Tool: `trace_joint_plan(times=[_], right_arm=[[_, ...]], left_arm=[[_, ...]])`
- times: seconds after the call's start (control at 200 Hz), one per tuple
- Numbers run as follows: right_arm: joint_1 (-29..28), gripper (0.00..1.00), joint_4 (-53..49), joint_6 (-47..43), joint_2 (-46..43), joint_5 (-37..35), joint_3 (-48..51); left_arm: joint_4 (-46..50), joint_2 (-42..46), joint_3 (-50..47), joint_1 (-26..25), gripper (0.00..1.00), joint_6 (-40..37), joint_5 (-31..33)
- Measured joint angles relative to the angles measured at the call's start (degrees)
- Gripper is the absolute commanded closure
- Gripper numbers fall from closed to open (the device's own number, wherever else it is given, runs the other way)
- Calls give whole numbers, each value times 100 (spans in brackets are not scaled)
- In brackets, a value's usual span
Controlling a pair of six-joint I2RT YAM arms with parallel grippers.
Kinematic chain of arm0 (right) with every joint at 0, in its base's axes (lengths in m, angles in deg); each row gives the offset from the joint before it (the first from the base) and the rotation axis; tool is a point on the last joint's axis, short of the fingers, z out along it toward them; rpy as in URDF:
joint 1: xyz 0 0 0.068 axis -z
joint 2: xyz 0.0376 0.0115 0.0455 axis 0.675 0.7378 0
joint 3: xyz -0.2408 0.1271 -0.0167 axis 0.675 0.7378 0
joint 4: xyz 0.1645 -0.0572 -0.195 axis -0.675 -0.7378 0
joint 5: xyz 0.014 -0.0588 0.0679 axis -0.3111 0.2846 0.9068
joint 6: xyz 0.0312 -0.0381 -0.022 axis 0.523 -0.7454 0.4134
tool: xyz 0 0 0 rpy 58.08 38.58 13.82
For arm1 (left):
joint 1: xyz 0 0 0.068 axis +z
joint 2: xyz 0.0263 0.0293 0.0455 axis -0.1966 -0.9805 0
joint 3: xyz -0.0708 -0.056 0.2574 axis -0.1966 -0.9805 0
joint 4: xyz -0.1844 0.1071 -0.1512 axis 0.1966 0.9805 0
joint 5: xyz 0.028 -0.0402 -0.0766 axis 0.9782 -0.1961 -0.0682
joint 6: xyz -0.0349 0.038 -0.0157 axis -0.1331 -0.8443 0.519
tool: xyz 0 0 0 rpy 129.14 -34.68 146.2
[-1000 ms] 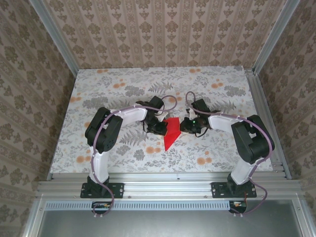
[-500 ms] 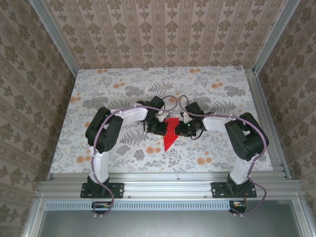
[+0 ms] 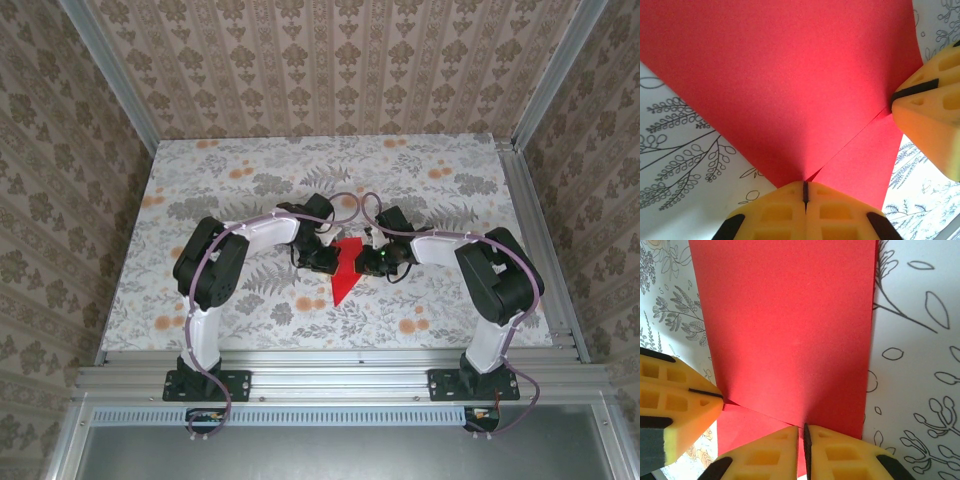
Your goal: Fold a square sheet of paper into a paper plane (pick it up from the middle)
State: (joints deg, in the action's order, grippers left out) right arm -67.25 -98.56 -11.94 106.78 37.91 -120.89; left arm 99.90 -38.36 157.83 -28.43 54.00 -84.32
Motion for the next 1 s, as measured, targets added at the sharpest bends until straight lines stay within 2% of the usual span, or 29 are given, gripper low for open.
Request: trace_joint_plan(times=[1.0], right_arm=[[4,84,2,-120,11,72,0]], left_arm=[[39,-140,138,44,97,-20,83]])
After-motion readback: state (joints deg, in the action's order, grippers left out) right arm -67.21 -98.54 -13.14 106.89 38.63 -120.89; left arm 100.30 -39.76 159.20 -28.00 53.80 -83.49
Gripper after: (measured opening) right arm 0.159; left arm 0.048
